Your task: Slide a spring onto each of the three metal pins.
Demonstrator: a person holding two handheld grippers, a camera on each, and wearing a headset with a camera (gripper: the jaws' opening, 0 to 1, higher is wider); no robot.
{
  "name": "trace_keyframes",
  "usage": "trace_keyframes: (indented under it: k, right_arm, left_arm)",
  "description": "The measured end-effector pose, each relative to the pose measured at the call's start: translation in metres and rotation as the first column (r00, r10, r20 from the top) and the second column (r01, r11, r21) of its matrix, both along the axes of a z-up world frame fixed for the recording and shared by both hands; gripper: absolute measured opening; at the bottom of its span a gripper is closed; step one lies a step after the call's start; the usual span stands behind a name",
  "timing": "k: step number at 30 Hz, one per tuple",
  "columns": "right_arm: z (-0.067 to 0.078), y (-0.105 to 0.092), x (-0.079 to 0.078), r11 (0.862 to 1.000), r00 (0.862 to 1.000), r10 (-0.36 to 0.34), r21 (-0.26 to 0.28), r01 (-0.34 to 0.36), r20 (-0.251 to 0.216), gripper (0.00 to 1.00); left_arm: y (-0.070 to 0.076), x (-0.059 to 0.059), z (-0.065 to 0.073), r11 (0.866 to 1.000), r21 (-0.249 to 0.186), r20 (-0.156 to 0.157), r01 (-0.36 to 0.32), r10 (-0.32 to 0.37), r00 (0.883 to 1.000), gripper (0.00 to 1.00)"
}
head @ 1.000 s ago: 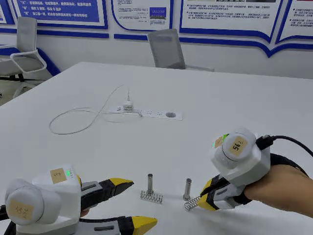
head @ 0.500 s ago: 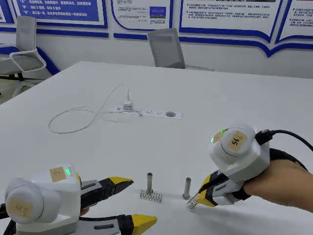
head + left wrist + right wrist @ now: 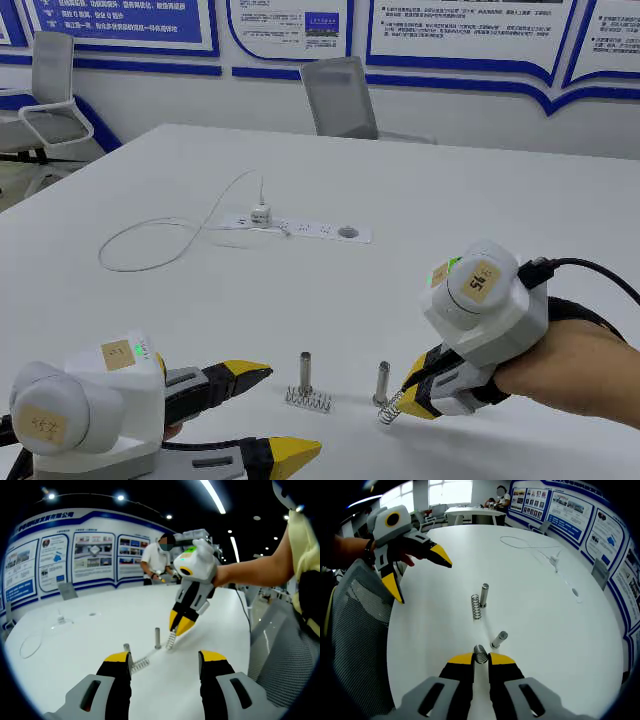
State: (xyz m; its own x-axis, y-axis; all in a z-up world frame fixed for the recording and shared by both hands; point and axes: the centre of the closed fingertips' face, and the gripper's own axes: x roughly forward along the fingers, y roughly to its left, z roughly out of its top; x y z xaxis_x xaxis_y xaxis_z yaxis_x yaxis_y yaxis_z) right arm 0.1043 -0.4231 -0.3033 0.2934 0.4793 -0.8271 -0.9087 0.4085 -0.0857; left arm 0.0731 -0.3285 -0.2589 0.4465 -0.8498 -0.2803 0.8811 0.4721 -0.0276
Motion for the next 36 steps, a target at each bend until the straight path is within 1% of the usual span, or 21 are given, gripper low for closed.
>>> trace_keyframes:
  k: [4,13,17,22,28,31,36]
  right_arm:
    - [0.008,0.006,-0.005,1.000,1.000,0.018,0.004,-0.018,0.004,0.12]
    - [0.023,0.023,-0.017,0.997,0.997,0.073,0.009,-0.073,0.004,0.12]
    - [0.031,0.034,-0.025,0.994,0.995,0.103,0.018,-0.103,0.000,0.12]
    - [0.041,0.044,-0.032,0.990,0.990,0.138,0.019,-0.138,0.008,0.12]
    - [0.046,0.052,-0.040,0.985,0.986,0.169,0.019,-0.169,0.006,0.12]
    - [0.050,0.055,-0.042,0.984,0.984,0.178,0.020,-0.178,0.010,0.12]
    - [0.053,0.060,-0.043,0.982,0.982,0.189,0.028,-0.189,0.007,0.12]
  left_arm:
    - [-0.002,-0.001,-0.002,1.000,0.005,-0.001,0.010,-0.010,1.000,0.55]
    - [-0.009,-0.004,-0.007,0.998,0.037,-0.003,0.052,-0.052,0.999,0.50]
    - [-0.014,-0.006,-0.008,0.996,0.055,0.002,0.077,-0.077,0.997,0.47]
    - [-0.020,-0.007,-0.010,0.992,0.073,0.008,0.101,-0.102,0.995,0.45]
    - [-0.025,-0.009,-0.015,0.986,0.104,0.017,0.127,-0.130,0.991,0.40]
    - [-0.028,-0.011,-0.019,0.980,0.132,0.022,0.146,-0.150,0.988,0.36]
    - [-0.032,-0.013,-0.021,0.975,0.152,0.032,0.161,-0.168,0.985,0.33]
